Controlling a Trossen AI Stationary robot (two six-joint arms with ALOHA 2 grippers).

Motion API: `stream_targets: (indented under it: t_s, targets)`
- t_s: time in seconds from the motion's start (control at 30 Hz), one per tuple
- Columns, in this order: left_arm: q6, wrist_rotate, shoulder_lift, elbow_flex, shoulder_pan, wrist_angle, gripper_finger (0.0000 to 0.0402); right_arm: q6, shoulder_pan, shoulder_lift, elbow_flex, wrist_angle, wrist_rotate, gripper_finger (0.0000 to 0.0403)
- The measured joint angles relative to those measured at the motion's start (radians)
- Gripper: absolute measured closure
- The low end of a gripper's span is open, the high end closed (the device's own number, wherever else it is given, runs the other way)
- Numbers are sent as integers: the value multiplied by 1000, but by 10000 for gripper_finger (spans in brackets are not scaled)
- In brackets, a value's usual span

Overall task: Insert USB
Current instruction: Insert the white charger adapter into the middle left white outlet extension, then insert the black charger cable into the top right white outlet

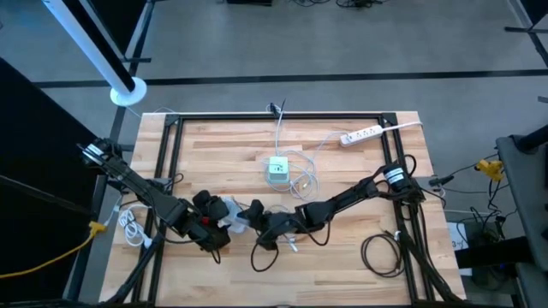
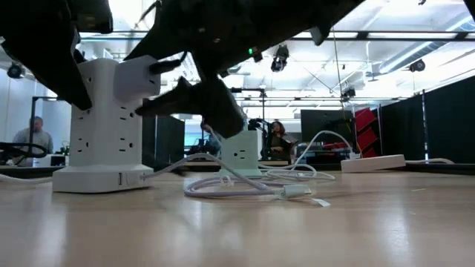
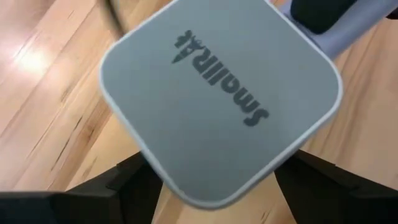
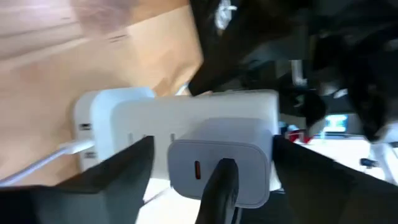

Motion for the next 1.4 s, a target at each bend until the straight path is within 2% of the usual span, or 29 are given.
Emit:
stream_targets:
  t_s: [0.1, 0.3, 0.5, 0.6, 0.8, 1.1, 1.4]
  targets:
    - [-2, -2, -2, 1, 0, 5, 127, 38, 12, -28, 1, -72, 1, 58]
    - [1, -1, -25, 2, 0, 57, 127, 105, 46, -118, -2, -251, 7, 52]
    - [7, 14, -70, 2, 0, 101, 127, 263, 63, -220, -5, -468, -102, 51]
    - [15, 10, -110, 2, 0, 137, 127, 393, 62, -266, -5, -544, -186, 51]
    - [55, -44, -180, 36, 1, 143, 127, 560, 50, -284, -5, -509, -307, 51]
    - [54, -46, -199, 51, 1, 89, 127, 599, 52, -283, -12, -550, -224, 50]
    - [69, -147, -206, 51, 3, 22, 127, 601, 49, -290, -2, -546, -218, 50]
